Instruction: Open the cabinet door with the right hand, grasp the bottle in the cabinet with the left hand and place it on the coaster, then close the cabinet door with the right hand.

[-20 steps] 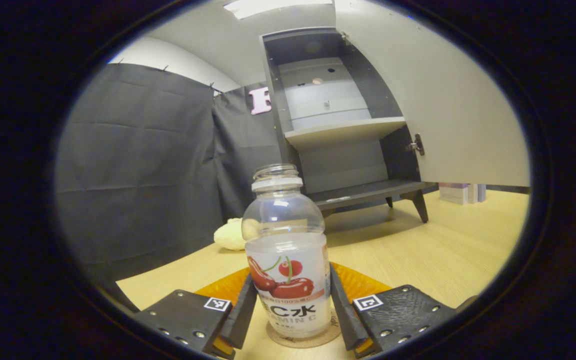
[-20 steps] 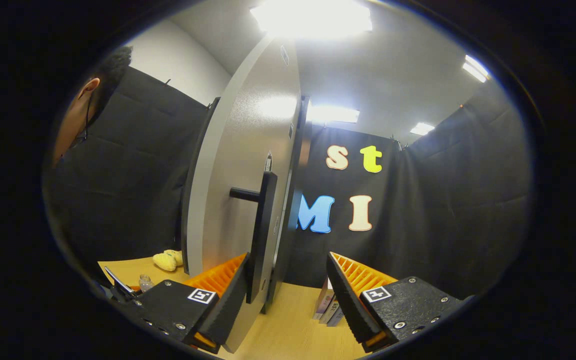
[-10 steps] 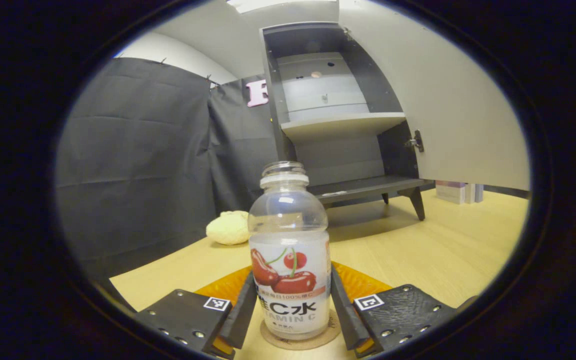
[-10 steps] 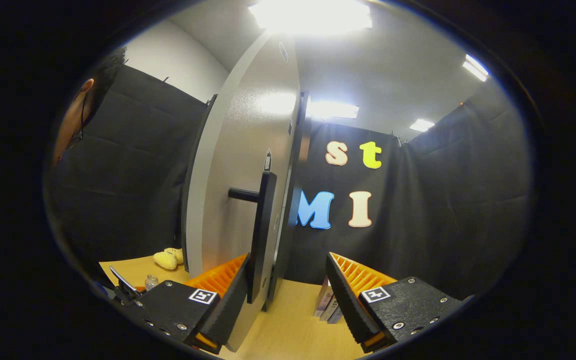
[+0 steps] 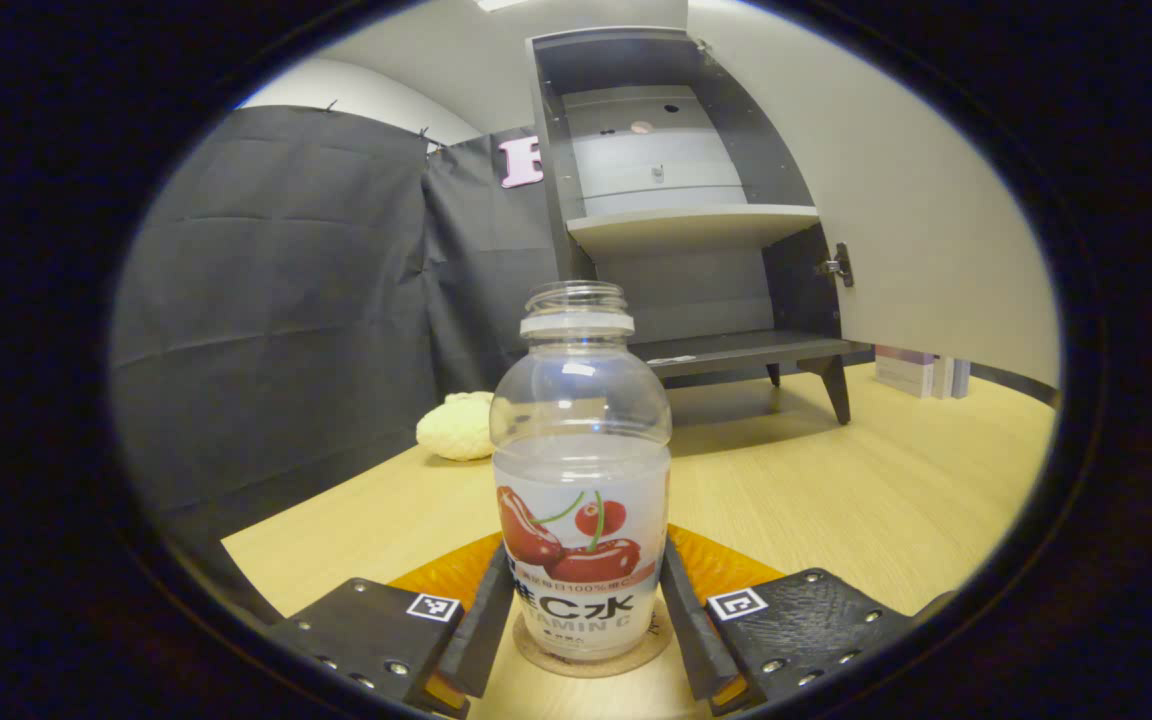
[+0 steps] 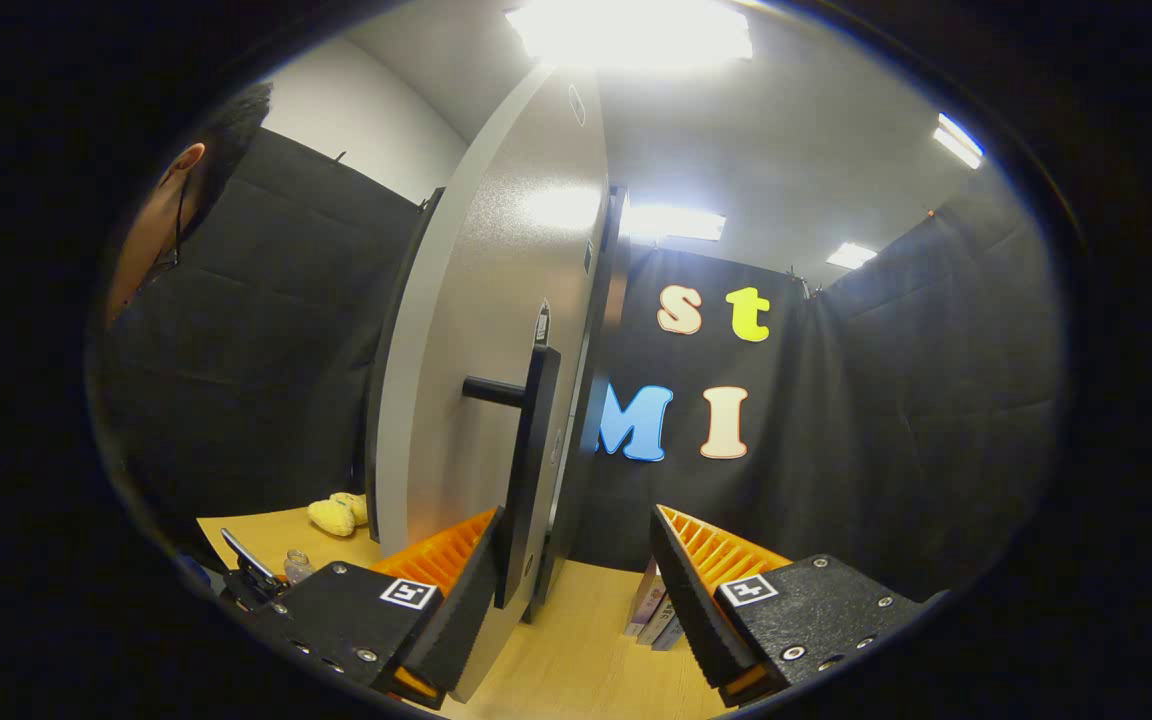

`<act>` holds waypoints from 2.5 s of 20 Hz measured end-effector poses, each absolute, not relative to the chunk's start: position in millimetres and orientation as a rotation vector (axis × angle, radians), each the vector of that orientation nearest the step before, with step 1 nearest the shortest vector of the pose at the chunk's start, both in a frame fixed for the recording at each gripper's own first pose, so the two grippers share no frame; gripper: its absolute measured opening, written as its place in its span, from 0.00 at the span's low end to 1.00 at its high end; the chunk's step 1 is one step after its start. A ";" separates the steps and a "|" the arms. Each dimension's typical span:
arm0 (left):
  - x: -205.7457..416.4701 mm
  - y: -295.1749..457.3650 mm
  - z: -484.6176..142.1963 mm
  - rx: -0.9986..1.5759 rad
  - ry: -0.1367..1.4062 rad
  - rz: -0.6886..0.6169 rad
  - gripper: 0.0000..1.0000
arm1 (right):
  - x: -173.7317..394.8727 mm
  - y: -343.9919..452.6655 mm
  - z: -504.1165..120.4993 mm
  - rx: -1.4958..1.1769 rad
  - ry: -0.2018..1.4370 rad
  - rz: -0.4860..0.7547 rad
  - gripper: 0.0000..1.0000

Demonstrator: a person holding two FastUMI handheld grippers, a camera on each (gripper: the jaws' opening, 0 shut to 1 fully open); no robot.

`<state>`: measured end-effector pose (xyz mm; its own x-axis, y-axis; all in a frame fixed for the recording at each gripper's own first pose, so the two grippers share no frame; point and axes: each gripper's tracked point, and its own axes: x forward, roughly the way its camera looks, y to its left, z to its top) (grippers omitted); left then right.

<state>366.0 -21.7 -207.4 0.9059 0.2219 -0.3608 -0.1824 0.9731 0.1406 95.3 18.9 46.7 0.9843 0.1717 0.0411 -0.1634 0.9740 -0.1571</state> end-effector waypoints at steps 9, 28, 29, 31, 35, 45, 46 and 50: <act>364.9 -17.6 -209.1 0.076 0.399 0.220 0.82 | 96.2 19.6 47.9 -0.160 -0.054 0.175 0.87; 365.7 -8.1 -136.0 0.099 0.314 0.225 0.86 | 90.6 16.7 54.6 -0.149 -0.062 0.159 0.93; 365.5 -10.1 -129.5 0.097 0.308 0.222 0.86 | 89.0 17.8 55.5 -0.152 -0.067 0.161 0.93; 365.1 -13.4 -118.6 0.096 0.293 0.217 0.86 | 81.8 17.8 55.9 -0.159 -0.073 0.164 0.93; 361.9 -16.5 -96.2 0.097 0.289 0.211 0.86 | 61.9 10.0 58.1 -0.142 -0.072 0.148 0.95; 375.6 -17.7 41.6 0.100 0.174 0.198 0.86 | 48.6 -24.7 84.5 -0.063 -0.093 0.092 0.95; 376.2 -20.8 57.4 0.090 0.167 0.186 0.86 | 51.2 -23.3 89.6 -0.050 -0.101 0.102 0.95; 369.7 -30.0 130.4 0.057 0.132 0.141 0.89 | 59.6 -16.8 84.8 -0.028 -0.067 0.130 0.95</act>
<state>369.7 -30.0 130.4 0.9814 0.1443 -0.1267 -0.1368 0.9884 0.0658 59.6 -16.8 84.8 0.9893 0.1307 0.0651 -0.1289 0.9911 -0.0321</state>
